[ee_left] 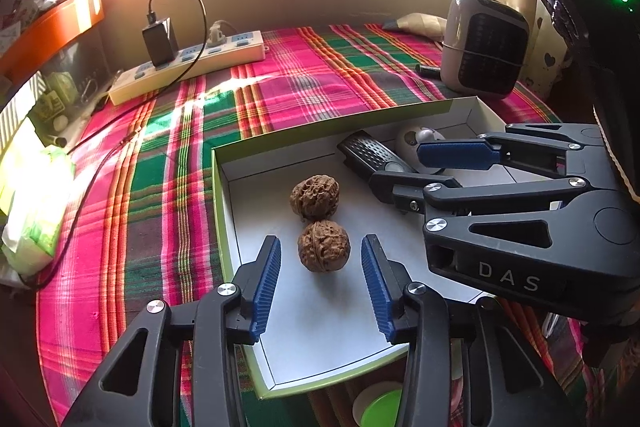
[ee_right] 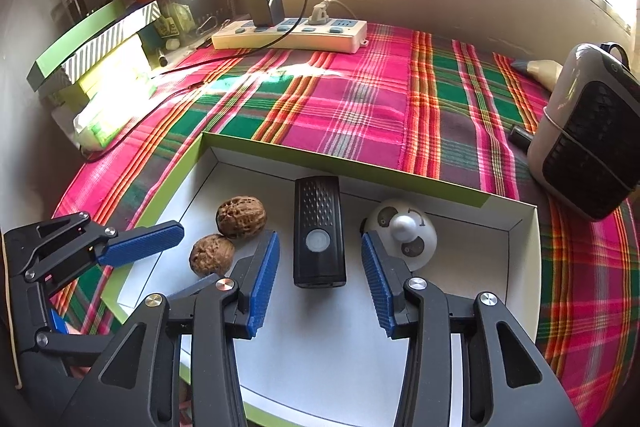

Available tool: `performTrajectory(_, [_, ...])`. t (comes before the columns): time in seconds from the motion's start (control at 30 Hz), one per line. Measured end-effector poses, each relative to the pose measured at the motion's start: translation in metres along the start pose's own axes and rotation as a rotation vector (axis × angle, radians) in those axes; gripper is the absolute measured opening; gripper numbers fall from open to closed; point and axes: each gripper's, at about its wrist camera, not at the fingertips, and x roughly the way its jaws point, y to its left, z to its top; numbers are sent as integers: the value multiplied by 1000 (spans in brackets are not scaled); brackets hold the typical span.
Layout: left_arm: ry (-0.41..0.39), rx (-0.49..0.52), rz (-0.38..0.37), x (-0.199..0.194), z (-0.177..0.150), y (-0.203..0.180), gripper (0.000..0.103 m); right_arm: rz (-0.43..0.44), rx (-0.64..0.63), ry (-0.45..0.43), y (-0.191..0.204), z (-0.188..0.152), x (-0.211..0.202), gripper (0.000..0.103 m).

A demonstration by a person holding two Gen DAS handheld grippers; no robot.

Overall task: Organize objects
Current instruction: 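Withdraw both tools from the box toward the remaining objects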

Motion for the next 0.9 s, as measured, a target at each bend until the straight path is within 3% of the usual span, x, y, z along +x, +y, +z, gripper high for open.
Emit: performTrajectory(0.9, [-103,-94,-15,-55,-30,10,41,-31,74,-98,-10,-42,-60,44])
